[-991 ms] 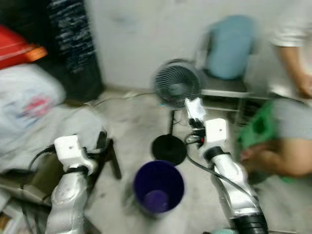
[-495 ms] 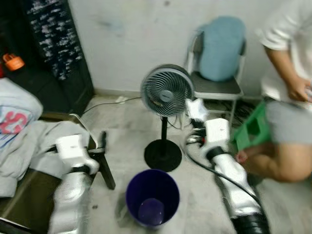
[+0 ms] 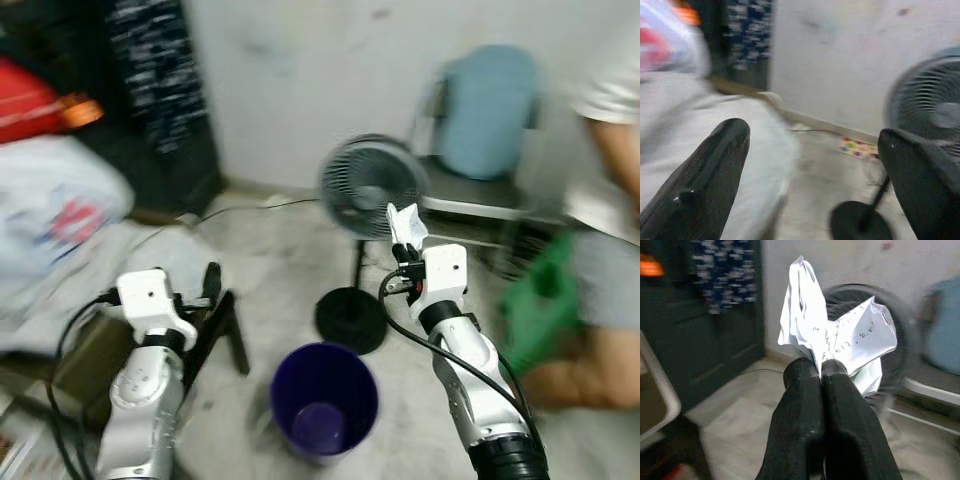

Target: Clean up the room

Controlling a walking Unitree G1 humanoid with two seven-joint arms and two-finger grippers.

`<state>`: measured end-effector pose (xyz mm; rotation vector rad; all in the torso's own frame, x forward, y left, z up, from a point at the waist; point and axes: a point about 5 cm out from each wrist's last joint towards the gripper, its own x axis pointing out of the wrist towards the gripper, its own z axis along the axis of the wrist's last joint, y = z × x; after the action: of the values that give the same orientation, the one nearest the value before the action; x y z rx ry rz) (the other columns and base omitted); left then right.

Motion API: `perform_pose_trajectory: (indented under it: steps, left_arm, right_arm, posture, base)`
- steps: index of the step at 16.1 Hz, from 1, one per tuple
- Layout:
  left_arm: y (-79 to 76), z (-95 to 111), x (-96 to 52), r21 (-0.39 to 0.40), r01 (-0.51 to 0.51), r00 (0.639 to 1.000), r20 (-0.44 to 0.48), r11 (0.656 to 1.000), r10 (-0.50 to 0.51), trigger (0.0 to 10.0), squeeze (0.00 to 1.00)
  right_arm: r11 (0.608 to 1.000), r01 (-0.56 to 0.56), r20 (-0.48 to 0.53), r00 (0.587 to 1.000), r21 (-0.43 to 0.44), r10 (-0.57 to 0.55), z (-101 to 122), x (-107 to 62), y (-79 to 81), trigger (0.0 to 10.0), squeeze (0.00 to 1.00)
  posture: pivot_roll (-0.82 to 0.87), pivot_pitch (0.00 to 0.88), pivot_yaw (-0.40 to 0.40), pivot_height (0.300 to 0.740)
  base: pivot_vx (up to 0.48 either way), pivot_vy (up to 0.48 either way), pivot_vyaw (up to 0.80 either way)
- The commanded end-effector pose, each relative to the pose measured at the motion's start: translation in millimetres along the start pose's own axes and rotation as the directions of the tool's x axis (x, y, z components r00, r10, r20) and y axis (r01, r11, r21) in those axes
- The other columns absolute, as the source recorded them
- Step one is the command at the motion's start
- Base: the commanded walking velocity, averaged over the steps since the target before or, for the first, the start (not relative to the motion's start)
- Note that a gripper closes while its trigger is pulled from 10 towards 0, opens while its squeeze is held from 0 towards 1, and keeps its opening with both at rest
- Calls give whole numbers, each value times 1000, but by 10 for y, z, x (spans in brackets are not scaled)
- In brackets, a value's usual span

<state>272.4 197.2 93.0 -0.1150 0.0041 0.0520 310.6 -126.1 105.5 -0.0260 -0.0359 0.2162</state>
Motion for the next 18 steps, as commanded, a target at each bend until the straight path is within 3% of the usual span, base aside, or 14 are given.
perform_pose_trajectory:
  steps: [1, 4, 8, 11, 15, 18]
  left_arm:
    - [6, -48, -33, 23, 51, 998, -28, 998, -51, 10000, 0]
    - [109, -67, -166, 51, 95, 994, -63, 994, -92, 10000, 0]
    - [292, -38, -405, 103, 189, 978, -112, 977, -177, 10000, 0]
    - [369, -42, -624, 153, 274, 951, -187, 949, -245, 10000, 0]
    - [402, 35, -833, 165, 315, 934, -231, 934, -274, 10000, 0]
    - [436, 92, -868, 165, 322, 926, -258, 932, -274, 10000, 0]
  right_arm:
    - [1000, 2, 6, 1000, -5, -2, 16, 60, 45, 10000, 0]
    - [999, -9, -54, 999, 33, 10, -102, 73, 147, 10000, 0]
    - [996, 89, -144, 985, -20, -91, -258, 98, 284, 10000, 0]
    - [993, 116, -209, 971, -22, -118, -382, 47, 350, 10000, 0]
    - [991, 130, -337, 934, 22, -115, -579, 7, 406, 10000, 0]
    - [984, 174, -490, 860, 21, -142, -785, -1, 517, 10000, 0]
  posture:
    - [-118, 0, -1, 740]
    - [-95, 0, 3, 740]
    - [-61, 0, 33, 740]
    - [-22, 73, 55, 740]
    - [12, 126, 91, 740]
    - [30, 158, 110, 740]
  base:
    - [0, 0, 0]
    - [0, 0, 0]
    - [0, 0, 0]
    - [0, 0, 0]
    - [0, 0, 0]
    - [0, 0, 0]
